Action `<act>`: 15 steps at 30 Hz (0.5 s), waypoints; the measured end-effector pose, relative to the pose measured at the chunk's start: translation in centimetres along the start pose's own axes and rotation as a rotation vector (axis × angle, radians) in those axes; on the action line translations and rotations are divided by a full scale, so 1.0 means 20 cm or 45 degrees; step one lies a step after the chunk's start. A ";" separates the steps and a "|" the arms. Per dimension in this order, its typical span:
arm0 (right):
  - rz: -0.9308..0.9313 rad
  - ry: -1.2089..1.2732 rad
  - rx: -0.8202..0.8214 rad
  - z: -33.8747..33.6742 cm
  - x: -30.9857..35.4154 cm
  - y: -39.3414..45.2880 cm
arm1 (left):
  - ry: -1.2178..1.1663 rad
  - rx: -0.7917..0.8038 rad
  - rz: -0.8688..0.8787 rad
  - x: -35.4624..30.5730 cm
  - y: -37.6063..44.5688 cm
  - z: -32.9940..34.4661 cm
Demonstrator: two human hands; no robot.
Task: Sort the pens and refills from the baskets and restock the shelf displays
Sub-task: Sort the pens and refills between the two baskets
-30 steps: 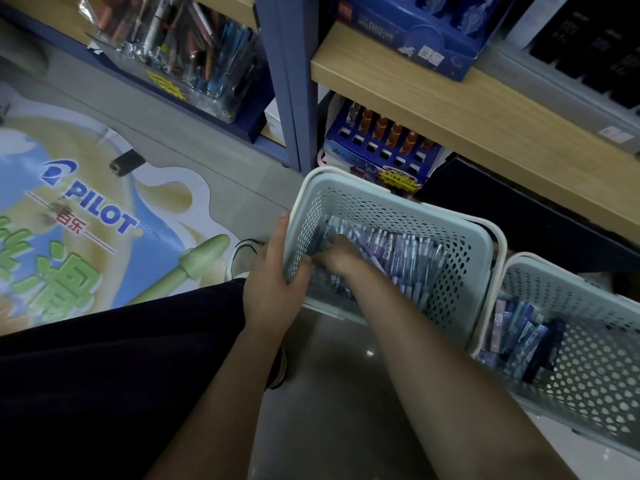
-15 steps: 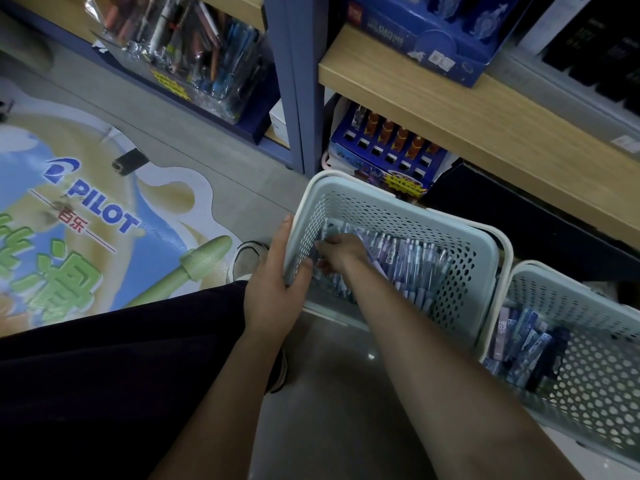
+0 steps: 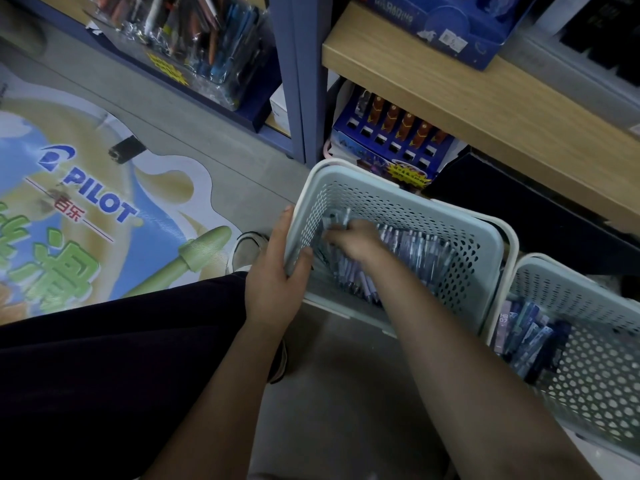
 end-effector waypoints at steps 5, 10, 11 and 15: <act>-0.048 -0.073 -0.021 -0.18 0.05 -0.07 | -0.003 0.034 -0.024 0.02 -0.01 0.01; -0.011 -0.119 0.041 -0.32 0.03 -0.13 | -0.026 0.053 -0.071 0.02 -0.01 0.02; 0.012 -0.124 0.034 -0.35 0.01 -0.13 | -0.027 0.052 -0.070 0.02 -0.01 0.02; 0.090 -0.054 -0.034 -0.42 -0.03 -0.13 | -0.039 0.051 -0.088 0.03 0.00 0.02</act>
Point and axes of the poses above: each hand's wrist, its own y-axis towards the middle knuckle, its own z-axis out of the palm, x = y × z, the point moved 7 cm from there along y, towards the middle knuckle, and after that the axes turned 14 degrees about y, right-handed, at the moved point
